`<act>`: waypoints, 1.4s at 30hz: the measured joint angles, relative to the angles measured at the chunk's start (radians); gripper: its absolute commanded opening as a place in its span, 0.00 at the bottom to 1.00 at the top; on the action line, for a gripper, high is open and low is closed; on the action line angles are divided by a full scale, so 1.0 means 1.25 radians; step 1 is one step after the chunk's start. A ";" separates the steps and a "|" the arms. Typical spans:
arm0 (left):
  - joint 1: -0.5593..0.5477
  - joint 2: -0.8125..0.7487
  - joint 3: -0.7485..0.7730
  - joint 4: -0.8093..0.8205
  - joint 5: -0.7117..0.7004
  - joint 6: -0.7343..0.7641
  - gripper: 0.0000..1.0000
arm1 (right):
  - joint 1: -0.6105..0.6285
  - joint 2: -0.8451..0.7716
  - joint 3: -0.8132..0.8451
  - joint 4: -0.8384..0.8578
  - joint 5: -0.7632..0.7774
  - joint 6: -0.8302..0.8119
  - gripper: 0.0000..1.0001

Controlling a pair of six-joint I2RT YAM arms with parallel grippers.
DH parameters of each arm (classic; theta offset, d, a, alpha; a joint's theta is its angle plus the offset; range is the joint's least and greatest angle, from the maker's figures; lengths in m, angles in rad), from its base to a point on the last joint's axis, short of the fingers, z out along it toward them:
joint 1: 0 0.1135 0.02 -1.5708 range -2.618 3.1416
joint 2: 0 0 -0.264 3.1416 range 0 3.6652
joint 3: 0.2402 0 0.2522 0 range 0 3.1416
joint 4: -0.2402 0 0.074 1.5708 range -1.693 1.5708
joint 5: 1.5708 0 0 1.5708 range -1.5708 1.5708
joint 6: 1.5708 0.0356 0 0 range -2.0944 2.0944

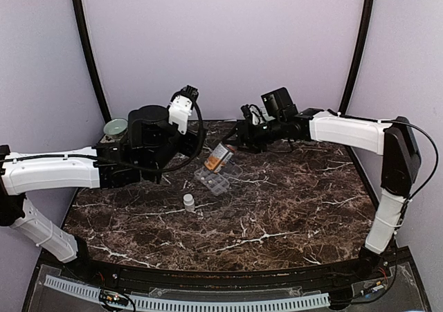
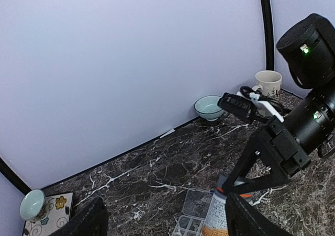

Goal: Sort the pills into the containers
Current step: Place the pill bottle at the center of the board.

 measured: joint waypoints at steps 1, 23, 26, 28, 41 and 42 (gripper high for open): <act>0.009 -0.009 0.000 -0.012 0.004 -0.015 0.79 | -0.006 -0.010 0.000 -0.010 0.017 -0.016 0.12; 0.109 -0.072 -0.021 -0.170 0.136 -0.218 0.79 | -0.139 -0.084 -0.089 -0.121 0.411 -0.306 0.13; 0.113 -0.074 -0.026 -0.182 0.144 -0.227 0.79 | -0.156 -0.067 -0.087 -0.102 0.453 -0.338 0.14; 0.113 -0.074 -0.029 -0.188 0.150 -0.234 0.79 | -0.162 -0.045 -0.080 -0.096 0.478 -0.356 0.15; 0.120 -0.080 -0.052 -0.204 0.161 -0.259 0.79 | -0.172 0.070 -0.011 -0.089 0.588 -0.439 0.21; 0.121 -0.081 -0.053 -0.205 0.161 -0.260 0.79 | -0.172 0.070 -0.011 -0.089 0.593 -0.441 0.23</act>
